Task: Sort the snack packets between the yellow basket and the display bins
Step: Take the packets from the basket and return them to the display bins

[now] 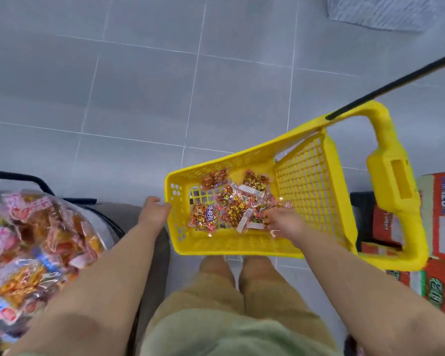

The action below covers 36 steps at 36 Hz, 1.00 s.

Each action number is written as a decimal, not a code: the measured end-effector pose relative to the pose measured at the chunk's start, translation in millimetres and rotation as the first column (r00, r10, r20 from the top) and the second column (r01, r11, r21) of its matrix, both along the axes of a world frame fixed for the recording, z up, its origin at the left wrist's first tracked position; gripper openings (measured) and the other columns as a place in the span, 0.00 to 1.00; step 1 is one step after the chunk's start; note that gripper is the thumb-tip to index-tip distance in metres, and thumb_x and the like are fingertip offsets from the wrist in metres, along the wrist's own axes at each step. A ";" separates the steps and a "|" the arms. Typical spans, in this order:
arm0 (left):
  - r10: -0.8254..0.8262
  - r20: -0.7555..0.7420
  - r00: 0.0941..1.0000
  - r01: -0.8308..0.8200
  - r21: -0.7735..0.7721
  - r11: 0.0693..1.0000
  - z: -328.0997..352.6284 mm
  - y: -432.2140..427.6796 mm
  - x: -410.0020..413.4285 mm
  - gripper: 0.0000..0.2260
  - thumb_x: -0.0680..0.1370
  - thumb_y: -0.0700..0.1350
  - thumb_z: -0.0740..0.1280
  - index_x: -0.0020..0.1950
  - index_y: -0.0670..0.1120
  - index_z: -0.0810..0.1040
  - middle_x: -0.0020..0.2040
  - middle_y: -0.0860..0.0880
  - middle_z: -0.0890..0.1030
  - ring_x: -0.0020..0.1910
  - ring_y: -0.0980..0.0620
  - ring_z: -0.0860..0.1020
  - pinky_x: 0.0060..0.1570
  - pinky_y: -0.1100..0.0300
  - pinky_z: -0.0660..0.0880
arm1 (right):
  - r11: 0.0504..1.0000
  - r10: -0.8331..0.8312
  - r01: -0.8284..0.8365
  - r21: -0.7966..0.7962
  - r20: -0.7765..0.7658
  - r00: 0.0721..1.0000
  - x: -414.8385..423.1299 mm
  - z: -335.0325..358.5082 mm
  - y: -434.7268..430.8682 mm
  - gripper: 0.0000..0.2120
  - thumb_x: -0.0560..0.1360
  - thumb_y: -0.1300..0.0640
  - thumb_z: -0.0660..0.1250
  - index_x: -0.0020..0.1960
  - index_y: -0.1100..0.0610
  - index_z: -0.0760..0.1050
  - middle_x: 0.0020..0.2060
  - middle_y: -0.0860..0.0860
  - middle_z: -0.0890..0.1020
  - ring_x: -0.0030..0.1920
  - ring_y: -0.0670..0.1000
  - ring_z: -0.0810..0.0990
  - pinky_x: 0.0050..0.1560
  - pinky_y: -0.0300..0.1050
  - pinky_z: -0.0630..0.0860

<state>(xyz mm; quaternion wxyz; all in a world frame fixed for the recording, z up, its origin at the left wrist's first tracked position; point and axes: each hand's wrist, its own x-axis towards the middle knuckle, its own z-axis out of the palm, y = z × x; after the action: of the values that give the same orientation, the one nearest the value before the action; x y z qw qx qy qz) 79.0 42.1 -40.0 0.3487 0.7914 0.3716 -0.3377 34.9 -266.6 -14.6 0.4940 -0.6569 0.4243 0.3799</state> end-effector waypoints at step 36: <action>-0.168 0.477 0.862 -0.012 0.351 0.936 -73.4 -37.2 -16.9 0.23 0.73 0.51 0.71 0.62 0.38 0.73 0.57 0.36 0.75 0.61 0.39 0.69 0.62 0.49 0.62 | 0.949 0.314 -0.316 0.011 0.075 0.946 37.6 -109.0 11.6 0.10 0.73 0.52 0.71 0.38 0.57 0.74 0.59 0.55 0.78 0.44 0.46 0.79 0.41 0.41 0.70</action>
<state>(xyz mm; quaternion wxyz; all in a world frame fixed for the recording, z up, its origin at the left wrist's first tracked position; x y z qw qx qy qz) 62.1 4.9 -113.4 0.2760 0.9145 0.2884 -0.0656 72.5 -255.0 -123.6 0.4496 -0.7237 0.2914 0.4349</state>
